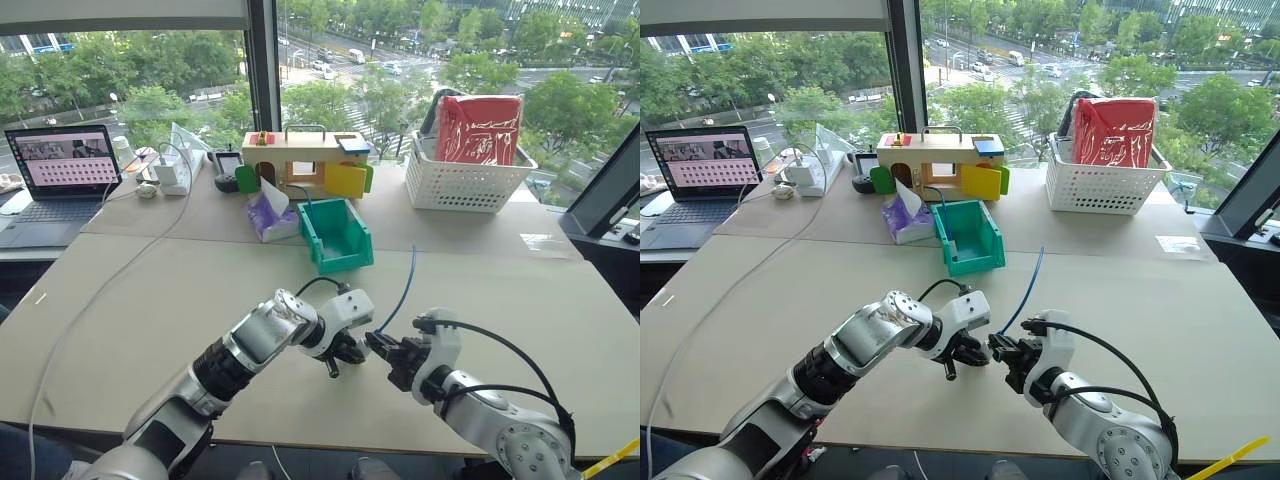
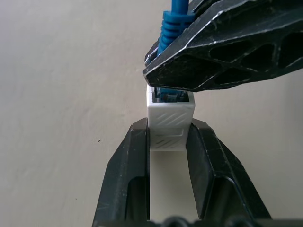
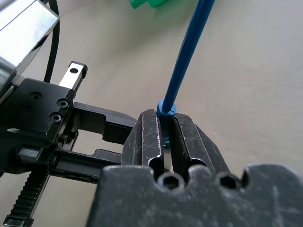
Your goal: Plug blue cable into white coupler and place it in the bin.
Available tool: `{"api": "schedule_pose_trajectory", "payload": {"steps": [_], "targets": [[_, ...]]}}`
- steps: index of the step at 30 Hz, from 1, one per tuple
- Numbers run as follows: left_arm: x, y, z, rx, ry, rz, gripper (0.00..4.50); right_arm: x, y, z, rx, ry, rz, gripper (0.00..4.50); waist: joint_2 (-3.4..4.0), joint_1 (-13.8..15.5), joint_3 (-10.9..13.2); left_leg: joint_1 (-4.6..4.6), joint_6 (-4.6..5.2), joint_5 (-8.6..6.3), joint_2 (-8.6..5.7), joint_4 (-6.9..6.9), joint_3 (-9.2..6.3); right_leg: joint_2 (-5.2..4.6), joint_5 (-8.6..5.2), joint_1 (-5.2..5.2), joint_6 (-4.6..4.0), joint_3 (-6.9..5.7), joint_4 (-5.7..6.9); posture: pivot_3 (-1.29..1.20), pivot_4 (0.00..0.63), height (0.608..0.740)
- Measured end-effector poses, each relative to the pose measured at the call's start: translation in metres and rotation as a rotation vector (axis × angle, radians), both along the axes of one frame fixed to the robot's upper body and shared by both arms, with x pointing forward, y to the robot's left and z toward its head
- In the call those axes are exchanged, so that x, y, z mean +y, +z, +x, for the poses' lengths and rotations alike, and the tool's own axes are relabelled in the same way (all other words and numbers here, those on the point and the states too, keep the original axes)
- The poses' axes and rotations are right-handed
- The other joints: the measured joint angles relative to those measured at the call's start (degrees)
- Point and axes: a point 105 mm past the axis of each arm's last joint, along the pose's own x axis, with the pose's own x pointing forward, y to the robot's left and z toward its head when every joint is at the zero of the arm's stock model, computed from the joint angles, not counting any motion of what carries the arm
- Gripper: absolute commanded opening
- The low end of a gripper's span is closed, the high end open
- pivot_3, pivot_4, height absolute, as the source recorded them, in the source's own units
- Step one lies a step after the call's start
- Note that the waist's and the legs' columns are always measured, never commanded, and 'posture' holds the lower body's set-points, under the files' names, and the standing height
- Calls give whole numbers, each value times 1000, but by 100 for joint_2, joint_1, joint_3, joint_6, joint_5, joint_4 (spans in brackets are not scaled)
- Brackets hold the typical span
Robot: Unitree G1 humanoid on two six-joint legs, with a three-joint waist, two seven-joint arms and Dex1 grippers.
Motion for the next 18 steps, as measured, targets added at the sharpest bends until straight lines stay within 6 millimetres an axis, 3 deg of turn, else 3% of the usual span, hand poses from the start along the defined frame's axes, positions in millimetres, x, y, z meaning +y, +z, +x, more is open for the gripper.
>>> {"api": "schedule_pose_trajectory", "payload": {"steps": [2, 10, 15, 18], "targets": [[3, -1, 1, -23, -19, 1, 1633, 0, 0, -1, 4, -7, 15, 0, 1, -14, 0, 0, 0, 0, 0, -1, -1, 0, -4, -1, -7, 1, 0, 0, 150, 740], [-1, -1, 5, -20, -59, -67, 4341, -10, 10, 6, 19, -24, 60, 0, 12, -29, 36, -20, 0, 0, -2, 0, 1, 0, 12, -17, 20, 2, -1, 0, 150, 740], [18, 6, 15, -58, -88, -73, 4341, -36, 44, 25, -43, -54, 48, 0, 53, -21, 134, -48, 0, 2, -9, 8, 2, -1, 23, -33, 37, 10, -2, 0, 150, 740], [29, 8, 20, -97, -81, -115, 4341, -51, 84, 49, -155, -67, 38, 0, 61, -43, 159, -69, 1, 2, -9, 6, 7, 0, 26, -57, 37, 16, -2, 0, 150, 740]]}}
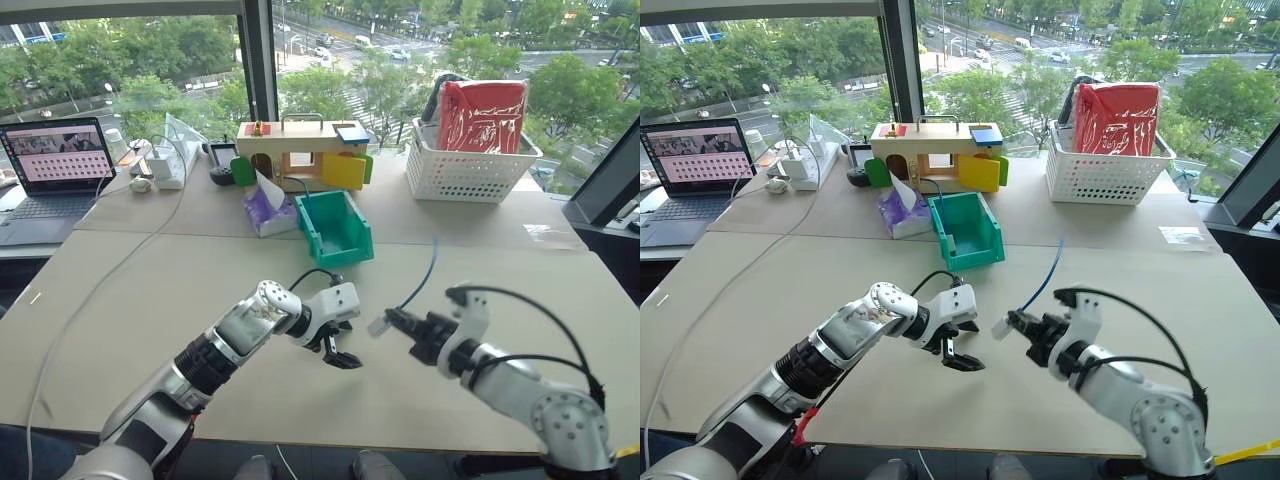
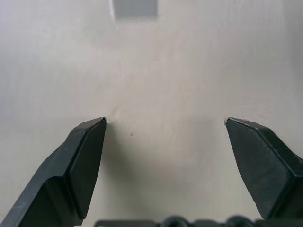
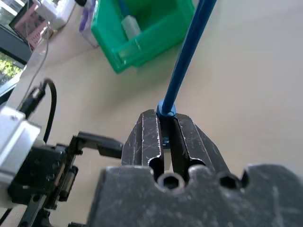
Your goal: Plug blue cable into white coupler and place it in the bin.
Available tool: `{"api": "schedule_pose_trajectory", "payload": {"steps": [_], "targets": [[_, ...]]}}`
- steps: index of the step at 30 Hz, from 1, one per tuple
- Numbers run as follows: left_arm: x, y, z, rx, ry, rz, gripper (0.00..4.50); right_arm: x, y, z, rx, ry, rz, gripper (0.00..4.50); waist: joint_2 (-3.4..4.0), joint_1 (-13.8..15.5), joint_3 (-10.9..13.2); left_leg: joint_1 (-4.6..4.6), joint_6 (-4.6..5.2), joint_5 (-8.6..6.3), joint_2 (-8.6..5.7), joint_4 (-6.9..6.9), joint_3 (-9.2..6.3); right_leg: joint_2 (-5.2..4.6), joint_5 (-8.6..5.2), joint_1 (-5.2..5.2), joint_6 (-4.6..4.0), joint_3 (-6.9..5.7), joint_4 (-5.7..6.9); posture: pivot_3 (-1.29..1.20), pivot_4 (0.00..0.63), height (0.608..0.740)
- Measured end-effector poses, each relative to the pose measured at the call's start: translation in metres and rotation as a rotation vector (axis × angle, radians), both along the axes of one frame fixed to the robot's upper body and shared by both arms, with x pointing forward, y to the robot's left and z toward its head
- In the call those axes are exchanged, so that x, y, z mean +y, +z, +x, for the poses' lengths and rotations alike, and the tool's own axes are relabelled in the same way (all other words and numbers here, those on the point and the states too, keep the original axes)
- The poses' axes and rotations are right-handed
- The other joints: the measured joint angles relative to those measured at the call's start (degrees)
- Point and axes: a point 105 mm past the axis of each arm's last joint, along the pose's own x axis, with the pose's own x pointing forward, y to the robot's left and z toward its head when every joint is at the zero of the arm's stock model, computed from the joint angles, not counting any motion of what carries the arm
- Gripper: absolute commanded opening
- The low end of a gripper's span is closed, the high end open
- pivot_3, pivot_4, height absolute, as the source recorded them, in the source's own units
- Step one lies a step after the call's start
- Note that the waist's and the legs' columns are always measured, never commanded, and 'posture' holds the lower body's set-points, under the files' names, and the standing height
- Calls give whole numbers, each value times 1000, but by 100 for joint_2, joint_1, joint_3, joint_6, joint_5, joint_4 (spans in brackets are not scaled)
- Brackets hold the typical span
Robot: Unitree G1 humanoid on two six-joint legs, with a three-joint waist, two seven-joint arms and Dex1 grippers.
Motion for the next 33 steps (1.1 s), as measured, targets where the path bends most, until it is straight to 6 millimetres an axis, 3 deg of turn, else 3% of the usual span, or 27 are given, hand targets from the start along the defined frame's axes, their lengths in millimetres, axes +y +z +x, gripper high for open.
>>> {"api": "schedule_pose_trajectory", "payload": {"steps": [2, 4, 7, 11, 15, 16, 20, 26, 27, 30, 33], "targets": [[7, 1, 2, -14, 18, -40, 4341, -4, 35, 14, -109, 3, 1, 0, 1, 24, 6, -29, 1, 1, 0, -2, -4, 3, 4, -33, -7, -5, 8, 0, 150, 740], [17, 2, 3, -5, 58, -87, 4341, 8, 63, 25, -196, 65, 5, 0, 4, 13, 9, -45, 2, 1, 3, 0, -5, 8, 19, -54, -32, -3, 17, 0, 150, 740], [31, 3, 7, -17, 138, -129, 4341, 30, 83, 49, -263, 152, -65, 0, 12, 5, 21, -50, 2, 1, 0, 4, -1, 5, 21, -58, -34, -2, 18, 0, 150, 740], [44, 9, 20, -84, 258, -156, 4341, 60, 84, 88, -283, 244, -146, 0, 7, 89, 29, -59, 1, 1, 0, 9, -8, 3, 20, -58, -34, -16, 14, 0, 150, 740], [57, 9, 31, -114, 408, -187, 4341, 72, 63, 126, -253, 267, -203, 0, 10, 172, 34, -90, 1, 1, -5, 16, -9, -5, 24, -77, -28, -20, 12, 0, 150, 740], [60, 8, 31, -115, 431, -190, 4363, 71, 60, 132, -249, 253, -211, 937, 10, 178, 36, -93, 0, 1, -7, 17, -8, -7, 24, -85, -28, -18, 17, 0, 150, 740], [65, 9, 23, -116, 500, -250, 4363, 62, 59, 158, -290, 186, -285, 2183, 11, 168, 36, -139, -19, 12, -7, 9, -9, -10, 31, -152, -37, -19, 45, 0, 150, 740], [75, 10, 19, -145, 543, -294, 4363, 61, 74, 159, -353, 211, -255, 4236, 15, 149, 38, -137, -31, 19, -5, 7, -11, -9, 33, -155, -42, -20, 59, 0, 150, 740], [77, 12, 20, -156, 546, -307, 4363, 60, 78, 157, -364, 218, -240, 4453, 16, 154, 40, -137, -36, 22, -6, 9, -11, -9, 33, -156, -41, -20, 65, 0, 150, 740], [83, 25, 23, -189, 568, -374, 4363, 56, 102, 146, -438, 244, -181, 4453, 17, 163, 42, -137, -40, 24, -6, 17, -15, -9, 33, -156, -41, -23, 79, 0, 150, 740], [105, 44, 28, -264, 623, -463, 4363, 30, 130, 118, -536, 252, -111, 4453, 17, 206, 42, -137, -40, 24, -7, 21, -25, -10, 33, -148, -41, -34, 81, 0, 150, 740]]}}
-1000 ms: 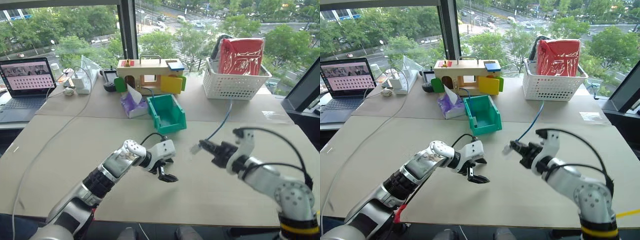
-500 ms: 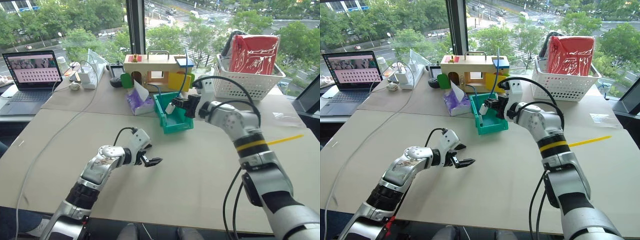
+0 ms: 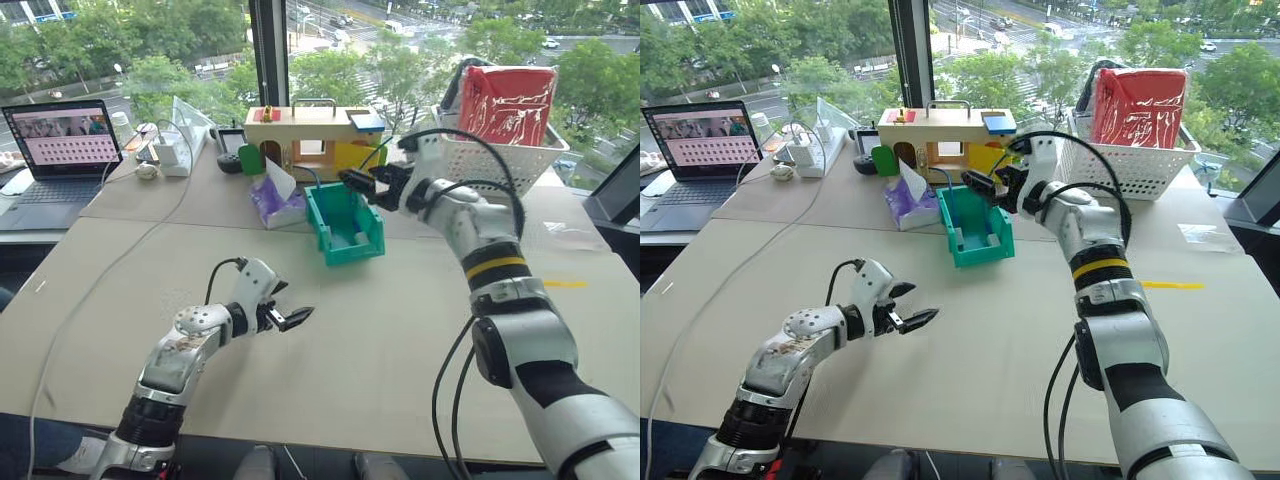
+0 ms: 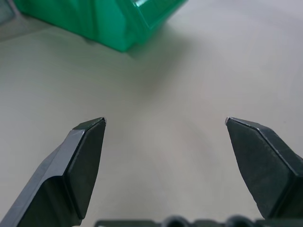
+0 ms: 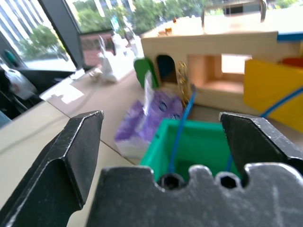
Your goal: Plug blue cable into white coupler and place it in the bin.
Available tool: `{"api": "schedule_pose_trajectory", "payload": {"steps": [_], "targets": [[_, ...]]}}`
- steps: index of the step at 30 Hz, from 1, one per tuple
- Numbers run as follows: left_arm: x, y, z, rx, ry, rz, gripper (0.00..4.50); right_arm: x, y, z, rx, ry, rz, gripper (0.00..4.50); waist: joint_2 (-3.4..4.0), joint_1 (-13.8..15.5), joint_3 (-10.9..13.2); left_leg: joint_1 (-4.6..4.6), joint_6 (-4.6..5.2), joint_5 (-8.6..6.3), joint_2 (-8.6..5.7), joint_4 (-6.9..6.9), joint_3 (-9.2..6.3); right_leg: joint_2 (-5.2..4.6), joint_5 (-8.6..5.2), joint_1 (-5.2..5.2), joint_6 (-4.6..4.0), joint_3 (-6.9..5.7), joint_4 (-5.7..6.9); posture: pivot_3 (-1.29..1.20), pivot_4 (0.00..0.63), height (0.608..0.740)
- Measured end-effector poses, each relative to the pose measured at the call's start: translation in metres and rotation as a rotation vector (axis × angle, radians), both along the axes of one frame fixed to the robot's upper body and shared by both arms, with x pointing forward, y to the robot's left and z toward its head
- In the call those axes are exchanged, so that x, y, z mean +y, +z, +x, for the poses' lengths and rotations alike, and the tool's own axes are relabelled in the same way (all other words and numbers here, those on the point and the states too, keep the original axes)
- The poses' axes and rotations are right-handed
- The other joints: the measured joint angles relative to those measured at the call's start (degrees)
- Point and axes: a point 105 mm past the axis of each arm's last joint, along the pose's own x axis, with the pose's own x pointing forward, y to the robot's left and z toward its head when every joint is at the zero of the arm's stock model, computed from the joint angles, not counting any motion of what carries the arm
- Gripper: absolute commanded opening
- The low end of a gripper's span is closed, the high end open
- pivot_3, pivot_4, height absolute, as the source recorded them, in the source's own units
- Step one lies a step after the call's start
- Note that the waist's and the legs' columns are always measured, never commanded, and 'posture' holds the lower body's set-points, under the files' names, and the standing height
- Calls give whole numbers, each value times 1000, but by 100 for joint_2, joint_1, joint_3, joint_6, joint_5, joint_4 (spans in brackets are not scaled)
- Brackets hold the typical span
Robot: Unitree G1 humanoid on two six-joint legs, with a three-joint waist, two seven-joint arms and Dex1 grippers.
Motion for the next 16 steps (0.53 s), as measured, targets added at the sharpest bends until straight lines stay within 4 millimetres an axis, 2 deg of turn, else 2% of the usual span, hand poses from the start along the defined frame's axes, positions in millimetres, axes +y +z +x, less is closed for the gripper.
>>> {"api": "schedule_pose_trajectory", "payload": {"steps": [1, 2, 3, 4, 5, 7, 9, 12, 16], "targets": [[7, 3, 0, -26, 22, -8, 4363, -10, 2, -9, -22, 3, 1, 4453, 0, 24, 0, 0, 0, 0, -1, 0, -5, -1, 0, 6, 0, -5, -4, 0, 150, 740], [17, 6, 1, -58, 52, -14, 4363, -30, -2, -24, -50, -15, -27, 4453, -1, 73, 0, -1, 3, -2, -1, 0, -10, -1, 0, 11, 0, -9, -9, 0, 150, 740], [29, 6, 3, -76, 87, -13, 4363, -53, -17, -40, -60, -65, -102, 4453, -2, 127, -1, -1, 8, -5, -2, 2, -10, -2, 0, 13, 1, -9, -16, 0, 150, 740], [42, 4, 4, -78, 122, -6, 4363, -66, -35, -48, -40, -102, -171, 4453, -1, 129, -1, 0, 9, -6, -3, 2, -8, -2, 0, 13, 1, -7, -20, 0, 150, 740], [51, 1, 6, -73, 148, 1, 4363, -84, -62, -60, -6, -166, -296, 4453, 0, 133, -1, -2, 9, -6, -6, 2, -4, -3, -1, 11, 2, -2, -24, 0, 150, 740], [59, -4, 9, -70, 172, 4, 4363, -98, -97, -71, 69, -206, -377, 4453, 2, 93, 1, -1, 6, -4, -5, 15, 8, -1, 0, 1, 4, 13, -11, 0, 150, 740], [57, -5, 12, -84, 168, 0, 4363, -101, -122, -91, 96, -215, -376, 4453, 2, 66, 1, 11, 3, 0, -2, 22, 5, 7, 0, 17, 6, 13, 2, 0, 150, 740], [55, -7, 15, -94, 166, -8, 4363, -98, -145, -109, 109, -238, -344, 4453, 2, -74, 2, 24, -9, 13, -2, 31, 6, 11, 4, 21, 9, 20, 20, 0, 150, 740], [57, -15, 19, -109, 174, 32, 4363, -100, -154, -114, 96, -297, -357, 4453, 1, -140, 3, 55, -13, 23, -3, 36, 7, 12, -5, 52, 29, 22, 22, 0, 150, 740]]}}
